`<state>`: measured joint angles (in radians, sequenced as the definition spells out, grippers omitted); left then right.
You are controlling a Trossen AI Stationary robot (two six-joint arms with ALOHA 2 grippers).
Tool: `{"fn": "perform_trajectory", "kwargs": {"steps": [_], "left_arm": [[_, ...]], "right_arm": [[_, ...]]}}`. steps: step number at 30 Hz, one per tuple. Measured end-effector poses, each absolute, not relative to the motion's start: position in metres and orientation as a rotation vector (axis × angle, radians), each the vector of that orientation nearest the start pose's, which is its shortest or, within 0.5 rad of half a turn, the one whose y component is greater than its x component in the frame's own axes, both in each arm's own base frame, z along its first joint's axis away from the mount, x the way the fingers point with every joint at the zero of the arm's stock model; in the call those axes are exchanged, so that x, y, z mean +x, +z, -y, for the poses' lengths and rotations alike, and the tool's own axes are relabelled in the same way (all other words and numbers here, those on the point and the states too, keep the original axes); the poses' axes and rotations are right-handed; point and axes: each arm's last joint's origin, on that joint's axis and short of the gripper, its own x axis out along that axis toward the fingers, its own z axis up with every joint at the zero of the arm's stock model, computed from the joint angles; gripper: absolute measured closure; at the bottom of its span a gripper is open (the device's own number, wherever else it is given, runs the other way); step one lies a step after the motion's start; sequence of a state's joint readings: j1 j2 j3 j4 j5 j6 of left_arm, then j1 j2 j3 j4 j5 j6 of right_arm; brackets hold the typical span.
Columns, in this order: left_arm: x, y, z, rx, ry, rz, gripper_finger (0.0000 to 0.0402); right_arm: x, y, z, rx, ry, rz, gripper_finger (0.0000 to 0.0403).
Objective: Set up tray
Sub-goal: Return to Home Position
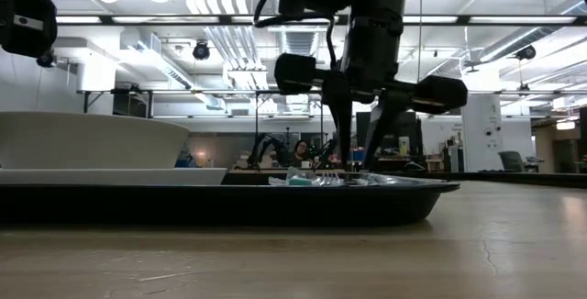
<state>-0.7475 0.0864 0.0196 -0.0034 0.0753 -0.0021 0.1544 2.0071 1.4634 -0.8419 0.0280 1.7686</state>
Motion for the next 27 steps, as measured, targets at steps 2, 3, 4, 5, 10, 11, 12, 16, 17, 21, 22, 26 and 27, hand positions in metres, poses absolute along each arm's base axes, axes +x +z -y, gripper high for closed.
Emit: {"fn": "perform_trajectory", "kwargs": {"steps": [2, 3, 4, 5, 10, 11, 12, 16, 17, 21, 22, 26, 27], "left_arm": [[0.073, 0.163, 0.071, 0.021, -0.822, -0.069, 0.0147], [0.073, 0.163, 0.071, 0.022, -0.822, -0.069, 0.0147], [0.073, 0.163, 0.071, 0.022, -0.822, -0.069, 0.0147], [0.073, 0.163, 0.071, 0.022, -0.822, -0.069, 0.0147], [0.073, 0.163, 0.071, 0.022, -0.822, -0.069, 0.0147], [0.073, 0.163, 0.071, 0.022, -0.822, -0.069, 0.0147], [0.073, 0.163, 0.071, 0.022, -0.822, -0.069, 0.0147], [0.073, 0.163, 0.071, 0.022, -0.822, -0.069, 0.0147], [0.073, 0.163, 0.071, 0.022, -0.822, -0.069, 0.0147], [0.073, 0.163, 0.071, 0.022, -0.822, -0.069, 0.0147], [0.073, 0.163, 0.071, 0.022, -0.822, -0.069, 0.0147], [0.073, 0.163, 0.071, 0.021, -0.822, -0.069, 0.0147], [0.073, 0.163, 0.071, 0.021, -0.822, -0.069, 0.0147]], "right_arm": [[0.388, 0.175, -0.059, 1.344, -1.095, -1.038, 0.0322], [0.389, 0.177, -0.059, 1.362, -1.096, -1.025, 0.0323], [0.391, 0.179, -0.06, 1.381, -1.093, -1.01, 0.0324], [0.393, 0.18, -0.06, 1.397, -1.084, -0.996, 0.0326], [0.401, 0.19, -0.062, 1.441, -1.026, -0.95, 0.033], [0.403, 0.192, -0.062, 1.449, -1.011, -0.94, 0.0331], [0.405, 0.194, -0.062, 1.456, -0.999, -0.931, 0.0331], [0.41, 0.198, -0.063, 1.473, -0.954, -0.905, 0.0327], [0.41, 0.2, -0.063, 1.462, -0.941, -0.907, 0.0325], [0.412, 0.203, -0.063, 1.367, -0.862, -0.938, 0.0319], [0.413, 0.204, -0.063, 1.33, -0.834, -0.95, 0.0318], [0.414, 0.208, -0.064, 1.214, -0.742, -0.98, 0.0316], [0.415, 0.209, -0.064, 1.193, -0.725, -0.985, 0.0317]]}}
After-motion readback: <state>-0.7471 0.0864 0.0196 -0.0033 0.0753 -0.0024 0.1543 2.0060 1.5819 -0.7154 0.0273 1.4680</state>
